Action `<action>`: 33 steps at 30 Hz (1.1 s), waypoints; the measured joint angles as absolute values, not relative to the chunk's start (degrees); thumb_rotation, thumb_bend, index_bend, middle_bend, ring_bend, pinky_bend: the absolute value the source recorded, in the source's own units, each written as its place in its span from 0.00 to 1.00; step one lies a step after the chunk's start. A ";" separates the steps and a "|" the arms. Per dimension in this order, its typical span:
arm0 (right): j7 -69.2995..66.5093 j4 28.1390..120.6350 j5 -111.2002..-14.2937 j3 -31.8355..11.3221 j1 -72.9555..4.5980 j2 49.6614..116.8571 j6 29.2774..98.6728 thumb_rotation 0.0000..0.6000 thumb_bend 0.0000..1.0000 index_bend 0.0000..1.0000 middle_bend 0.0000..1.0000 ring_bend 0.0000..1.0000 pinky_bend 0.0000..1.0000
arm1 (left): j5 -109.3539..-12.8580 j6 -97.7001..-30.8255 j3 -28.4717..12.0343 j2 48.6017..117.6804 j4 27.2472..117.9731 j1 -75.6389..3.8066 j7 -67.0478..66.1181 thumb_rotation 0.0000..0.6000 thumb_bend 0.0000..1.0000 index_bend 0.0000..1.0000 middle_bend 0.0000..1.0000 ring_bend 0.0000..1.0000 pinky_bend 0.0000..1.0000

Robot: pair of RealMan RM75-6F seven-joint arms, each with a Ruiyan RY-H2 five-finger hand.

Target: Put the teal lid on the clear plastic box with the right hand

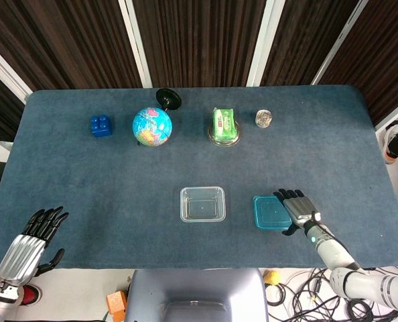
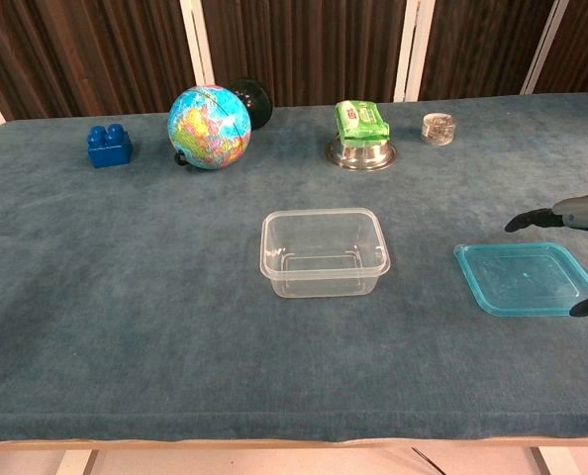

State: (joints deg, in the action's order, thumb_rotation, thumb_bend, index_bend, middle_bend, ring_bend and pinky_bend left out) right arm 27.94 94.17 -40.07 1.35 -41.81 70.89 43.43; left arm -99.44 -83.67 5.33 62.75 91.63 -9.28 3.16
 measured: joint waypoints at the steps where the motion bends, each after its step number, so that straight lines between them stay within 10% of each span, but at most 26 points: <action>1: 27.94 94.07 -39.94 1.44 -41.94 70.98 43.45 1.00 0.05 0.00 0.00 0.00 0.00 | -99.43 -83.67 5.30 62.77 91.62 -9.30 3.20 1.00 0.39 0.00 0.00 0.00 0.00; 33: 33.47 90.30 -31.06 4.49 -46.13 76.30 47.06 1.00 0.05 0.06 0.00 0.00 0.00 | -99.55 -83.97 5.18 62.47 91.36 -9.48 4.66 1.00 0.39 0.00 0.00 0.00 0.00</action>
State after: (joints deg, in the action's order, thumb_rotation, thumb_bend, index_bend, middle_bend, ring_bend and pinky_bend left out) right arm 33.47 90.30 -31.06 4.49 -46.13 76.30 47.06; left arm -99.55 -83.97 5.18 62.47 91.36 -9.48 4.66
